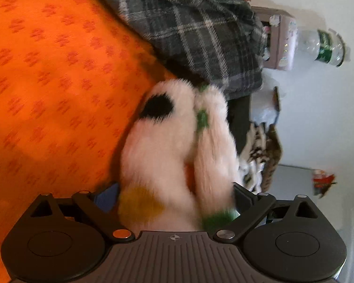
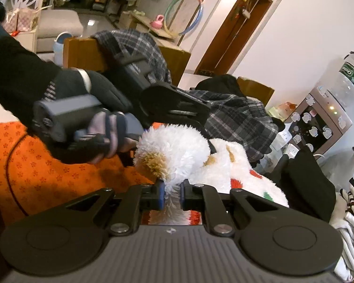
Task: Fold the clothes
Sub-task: 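Grasp the blanket bundle end with the left gripper while the right gripper grasps beside it, then lift the blanket bundle off the orange mat with both grippers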
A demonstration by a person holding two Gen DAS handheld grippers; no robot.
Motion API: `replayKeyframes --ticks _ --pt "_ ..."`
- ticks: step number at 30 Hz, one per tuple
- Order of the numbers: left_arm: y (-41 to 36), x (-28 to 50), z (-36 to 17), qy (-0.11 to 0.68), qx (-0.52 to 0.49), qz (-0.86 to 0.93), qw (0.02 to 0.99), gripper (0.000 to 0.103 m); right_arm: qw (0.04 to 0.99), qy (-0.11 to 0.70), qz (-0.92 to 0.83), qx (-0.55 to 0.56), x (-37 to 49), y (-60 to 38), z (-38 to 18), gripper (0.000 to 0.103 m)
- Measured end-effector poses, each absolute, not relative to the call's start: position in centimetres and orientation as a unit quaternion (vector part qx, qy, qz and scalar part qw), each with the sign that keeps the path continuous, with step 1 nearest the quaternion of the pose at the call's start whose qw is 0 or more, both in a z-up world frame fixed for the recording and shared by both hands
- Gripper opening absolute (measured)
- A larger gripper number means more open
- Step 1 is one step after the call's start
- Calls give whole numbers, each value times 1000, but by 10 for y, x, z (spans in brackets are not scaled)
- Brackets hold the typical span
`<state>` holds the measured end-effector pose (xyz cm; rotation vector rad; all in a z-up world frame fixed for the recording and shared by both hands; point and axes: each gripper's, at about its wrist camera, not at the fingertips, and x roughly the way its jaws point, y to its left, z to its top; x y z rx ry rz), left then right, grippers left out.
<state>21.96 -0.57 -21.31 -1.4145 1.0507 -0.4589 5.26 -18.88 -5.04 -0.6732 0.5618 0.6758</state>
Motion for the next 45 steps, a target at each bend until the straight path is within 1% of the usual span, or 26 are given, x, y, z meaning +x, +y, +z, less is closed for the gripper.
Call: replayKeyframes --ticks 3,11,13,14,15,17,18,20,25,28,33,39,45 --pt "-5 236 -227 447 -646 -221 577 97 857 266 315 -310 52 -193 -46 14" --pt "-40 252 -231 515 -588 -279 558 99 865 257 315 -293 46 -198 -38 13" --pt "-45 252 -231 515 -589 -283 555 95 868 259 316 -283 45 -200 -36 13" --pt "-45 252 -230 509 -598 -280 552 81 869 261 316 -279 45 -202 -35 13" --pt "-44 252 -230 501 -612 -274 547 61 870 261 316 -274 44 -203 -33 13" --pt "-41 253 -221 482 -619 -260 563 44 875 258 312 -264 43 -206 -30 13" --pt "-39 253 -213 472 -611 -259 580 38 878 257 310 -258 42 -207 -28 13" --pt "-40 253 -194 461 -580 -262 618 34 884 251 306 -249 40 -210 -22 12" --pt "-54 256 -141 435 -506 -275 692 33 903 240 288 -212 34 -223 -6 12" --pt "-77 258 -103 418 -444 -288 738 33 920 230 263 -176 28 -239 5 12" --pt "-119 254 -45 395 -371 -307 782 33 949 203 209 -117 13 -279 23 11" --pt "-196 243 15 377 -286 -316 822 35 972 169 155 -46 -7 -347 37 11" --pt "-303 241 49 367 -229 -312 846 37 984 138 109 42 -23 -443 38 10"
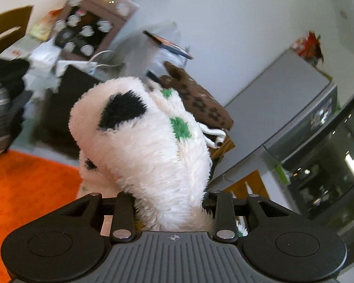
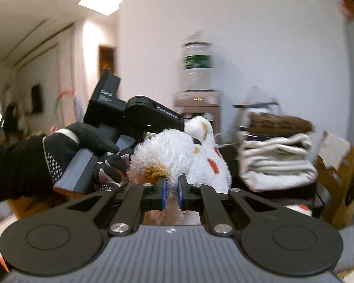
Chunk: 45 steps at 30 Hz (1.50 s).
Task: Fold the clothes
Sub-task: 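Lift the blanket bundle off the orange mat with both grippers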
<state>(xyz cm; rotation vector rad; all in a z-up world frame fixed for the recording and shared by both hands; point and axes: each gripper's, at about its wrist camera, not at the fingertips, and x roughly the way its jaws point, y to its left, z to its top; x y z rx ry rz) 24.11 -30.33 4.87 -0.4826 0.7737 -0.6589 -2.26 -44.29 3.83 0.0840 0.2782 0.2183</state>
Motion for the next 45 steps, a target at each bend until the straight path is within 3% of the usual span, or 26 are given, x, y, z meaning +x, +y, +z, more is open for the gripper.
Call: replayKeyframes --ticks 10,20,28,32,34,39,45 --pt "-492 221 18 370 -100 -304 872 40 965 139 26 220 -46 -619 -11 5" --pt "-600 189 -68 389 34 -314 865 44 911 247 -25 329 -54 -717 -109 5" --pt "-612 173 -88 368 67 -328 868 57 910 297 -8 289 -47 -730 -123 10" --pt "-601 180 -71 366 14 -364 857 75 925 300 2 233 -48 -725 -95 11" --pt "-593 180 -62 361 -13 -385 850 75 931 300 7 205 -48 -723 -83 13" --pt "-568 180 -35 353 -78 -410 838 74 945 289 12 155 -48 -723 -46 27" --pt "-523 176 7 326 -100 -399 852 72 956 265 29 124 -27 -731 -14 30"
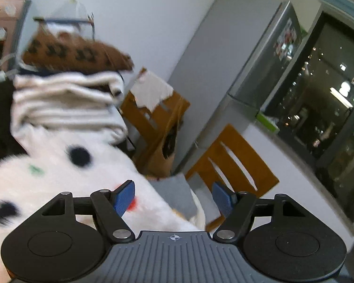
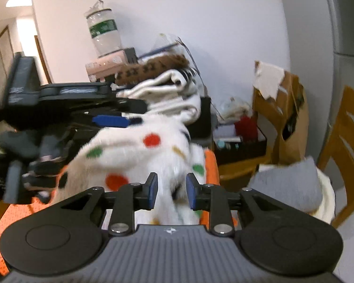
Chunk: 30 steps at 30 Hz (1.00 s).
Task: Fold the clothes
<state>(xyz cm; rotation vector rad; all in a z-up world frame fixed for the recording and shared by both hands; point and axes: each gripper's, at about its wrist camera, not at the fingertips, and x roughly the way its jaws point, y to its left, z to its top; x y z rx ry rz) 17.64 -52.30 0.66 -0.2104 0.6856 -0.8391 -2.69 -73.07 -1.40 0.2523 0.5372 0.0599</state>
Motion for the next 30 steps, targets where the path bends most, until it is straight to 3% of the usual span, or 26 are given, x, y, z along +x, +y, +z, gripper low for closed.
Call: replayKeyframes --ticks 5,12,19,30 --pt "-480 185 14 330 -89 -348 873 65 960 252 66 102 23 -728 -3 31" --pt "-446 196 -4 359 -70 -314 876 38 951 275 114 87 103 -720 -16 34" --pt "-454 188 -40 390 -41 -325 861 38 936 324 120 69 157 -713 -58 34" --pt "-475 175 -81 410 -6 -310 858 38 915 378 98 104 129 -698 -145 34"
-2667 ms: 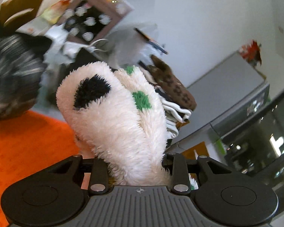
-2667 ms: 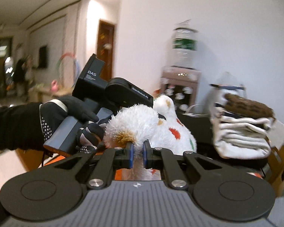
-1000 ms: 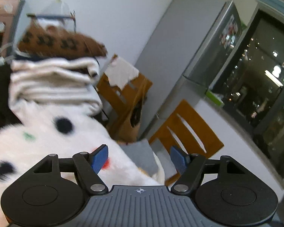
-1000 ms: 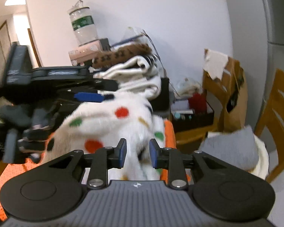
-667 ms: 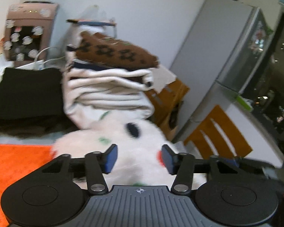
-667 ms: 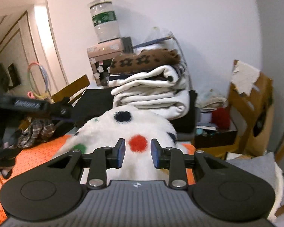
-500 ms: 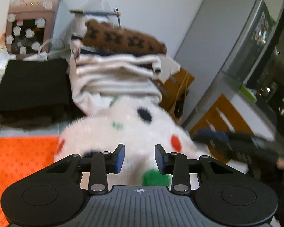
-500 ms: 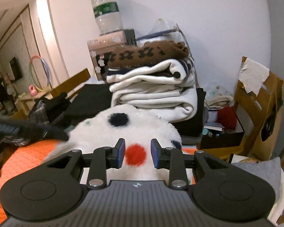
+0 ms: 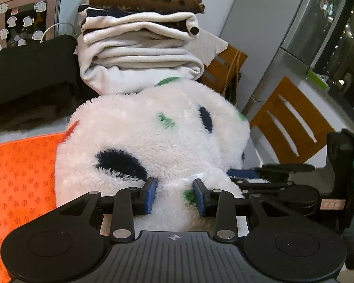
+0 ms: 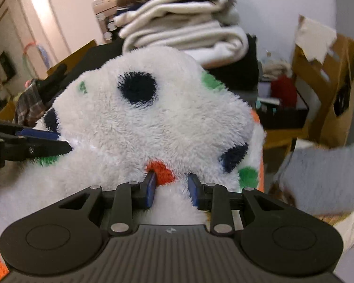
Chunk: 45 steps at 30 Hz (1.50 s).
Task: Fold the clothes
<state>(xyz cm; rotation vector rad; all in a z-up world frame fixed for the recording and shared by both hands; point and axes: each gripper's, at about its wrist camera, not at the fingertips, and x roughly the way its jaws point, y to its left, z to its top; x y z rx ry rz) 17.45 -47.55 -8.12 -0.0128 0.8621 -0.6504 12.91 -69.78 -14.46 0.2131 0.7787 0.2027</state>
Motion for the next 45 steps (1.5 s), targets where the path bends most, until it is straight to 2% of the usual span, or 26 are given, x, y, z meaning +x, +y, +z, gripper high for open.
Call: replayKeyframes --ticks 4,6,7,9,12,20,24,30,36,45 --pt "-470 177 -67 399 -29 -310 863 42 920 357 99 127 124 -707 -139 34" --pt "-462 174 -53 386 -50 -314 866 63 925 335 98 152 113 -719 -127 40" --pt "-456 172 -44 375 -63 -311 871 68 926 324 97 165 107 -726 -122 43" --pt "-443 169 -32 360 -73 -293 883 88 929 300 96 191 90 -741 -112 66" --pt "-421 174 -24 367 -81 -255 891 95 926 286 94 228 68 -766 -112 86" --pt "-403 208 -51 474 -123 -206 847 95 886 315 110 322 59 -809 -160 101" --pt "-415 222 -67 510 -127 -202 827 99 856 312 135 389 67 -817 -181 101" --pt "-410 222 -83 520 -98 -202 824 99 817 319 161 452 86 -818 -208 102" --pt "-389 229 -83 522 -85 -199 825 99 799 349 179 456 103 -795 -227 103" --pt "-355 243 -86 530 -112 -200 817 102 802 350 174 452 109 -756 -220 103"
